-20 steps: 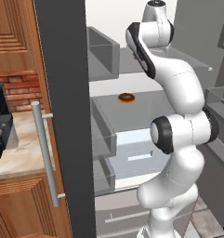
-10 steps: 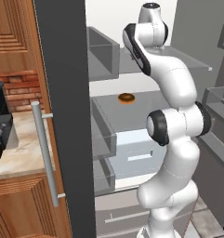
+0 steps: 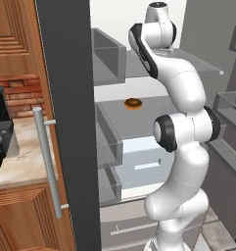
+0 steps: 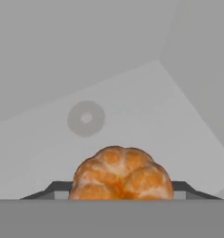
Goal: Pick up the mango and tangerine from the fridge and place one fruit on each plate on the dining counter.
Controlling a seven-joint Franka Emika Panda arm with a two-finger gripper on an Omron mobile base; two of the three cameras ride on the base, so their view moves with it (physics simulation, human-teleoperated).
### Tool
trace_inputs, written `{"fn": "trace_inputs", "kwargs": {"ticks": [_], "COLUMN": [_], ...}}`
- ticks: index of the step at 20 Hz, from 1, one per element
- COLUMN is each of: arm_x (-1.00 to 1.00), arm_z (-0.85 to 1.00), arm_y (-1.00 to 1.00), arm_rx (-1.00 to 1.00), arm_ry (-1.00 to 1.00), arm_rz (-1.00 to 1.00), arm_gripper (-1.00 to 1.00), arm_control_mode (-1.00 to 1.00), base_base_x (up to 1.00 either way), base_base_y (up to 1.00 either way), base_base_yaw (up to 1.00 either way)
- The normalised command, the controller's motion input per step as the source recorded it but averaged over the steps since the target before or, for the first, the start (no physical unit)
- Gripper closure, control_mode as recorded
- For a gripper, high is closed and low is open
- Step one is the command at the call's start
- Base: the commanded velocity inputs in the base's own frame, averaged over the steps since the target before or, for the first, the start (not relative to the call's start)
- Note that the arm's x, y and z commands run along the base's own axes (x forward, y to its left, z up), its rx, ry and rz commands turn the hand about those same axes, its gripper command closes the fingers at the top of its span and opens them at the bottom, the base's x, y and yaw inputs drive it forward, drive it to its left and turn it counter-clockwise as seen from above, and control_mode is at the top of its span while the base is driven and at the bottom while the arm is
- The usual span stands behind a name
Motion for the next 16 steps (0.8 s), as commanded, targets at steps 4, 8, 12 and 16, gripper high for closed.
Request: {"fn": "trace_inputs", "kwargs": {"ticks": [4, 8, 12, 16], "arm_x": [-0.35, -0.9, -1.0, -1.0], "arm_z": [-0.51, -0.45, -0.5, -0.16], "arm_y": [0.0, 0.0, 0.0, 0.0], "arm_rx": [-0.02, -0.02, 0.0, 0.01], "arm_ry": [-0.06, -0.21, -0.16, -0.11], "arm_rz": [0.0, 0.0, 0.0, 0.0], "arm_gripper": [1.0, 1.0, 1.0, 1.0], "arm_control_mode": [-1.0, -1.0, -1.0, -1.0], "base_base_x": [0.0, 0.0, 0.0, 0.0], "base_base_y": [0.0, 0.0, 0.0, 0.0], "base_base_yaw": [0.0, 0.0, 0.0, 0.0]}}
